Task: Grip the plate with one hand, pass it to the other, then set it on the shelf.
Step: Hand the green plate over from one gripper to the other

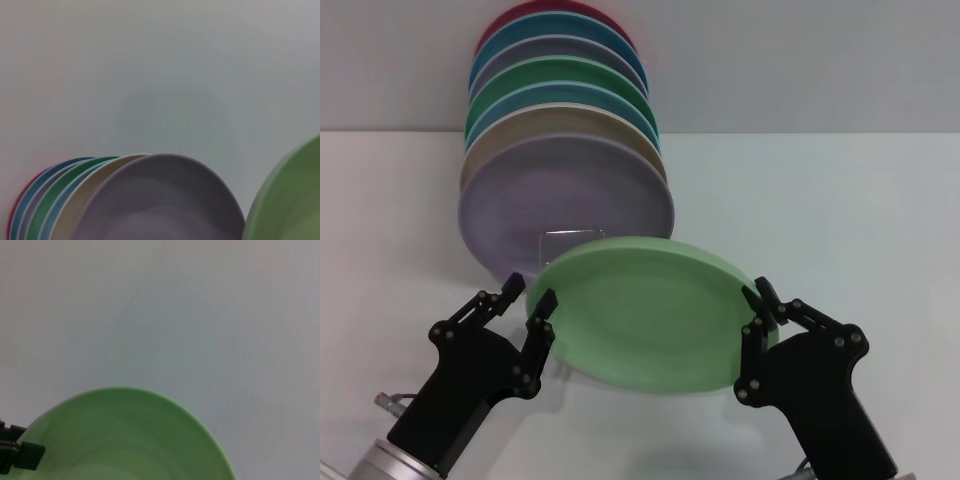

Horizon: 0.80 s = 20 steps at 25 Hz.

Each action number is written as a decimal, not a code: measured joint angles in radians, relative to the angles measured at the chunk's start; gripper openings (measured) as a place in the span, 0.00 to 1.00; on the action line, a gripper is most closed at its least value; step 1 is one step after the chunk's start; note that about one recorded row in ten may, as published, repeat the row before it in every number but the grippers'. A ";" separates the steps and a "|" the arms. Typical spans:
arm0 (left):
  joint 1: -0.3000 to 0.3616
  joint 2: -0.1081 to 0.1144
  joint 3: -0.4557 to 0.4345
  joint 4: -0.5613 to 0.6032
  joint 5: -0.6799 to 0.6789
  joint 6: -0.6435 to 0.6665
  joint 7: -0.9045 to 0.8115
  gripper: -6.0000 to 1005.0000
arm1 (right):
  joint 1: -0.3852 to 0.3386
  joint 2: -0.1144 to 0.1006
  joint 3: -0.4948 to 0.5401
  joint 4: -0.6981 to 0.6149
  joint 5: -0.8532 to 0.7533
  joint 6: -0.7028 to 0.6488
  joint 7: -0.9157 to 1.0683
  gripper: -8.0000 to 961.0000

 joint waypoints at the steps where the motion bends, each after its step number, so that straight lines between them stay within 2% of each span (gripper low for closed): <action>1: 0.000 0.000 0.000 0.000 0.000 0.000 0.000 0.37 | 0.000 -0.001 0.000 0.000 0.000 0.002 0.000 0.03; 2: -0.001 0.000 0.000 0.000 0.000 0.000 0.000 0.35 | 0.000 -0.001 0.000 0.000 0.000 0.004 0.000 0.03; 13: -0.003 -0.001 0.000 0.001 -0.002 -0.007 0.000 0.33 | 0.000 -0.002 -0.001 0.000 0.000 0.010 -0.003 0.03; 20: -0.003 -0.001 0.000 0.001 0.000 -0.008 0.000 0.27 | 0.001 -0.001 -0.001 0.000 0.000 0.010 -0.007 0.03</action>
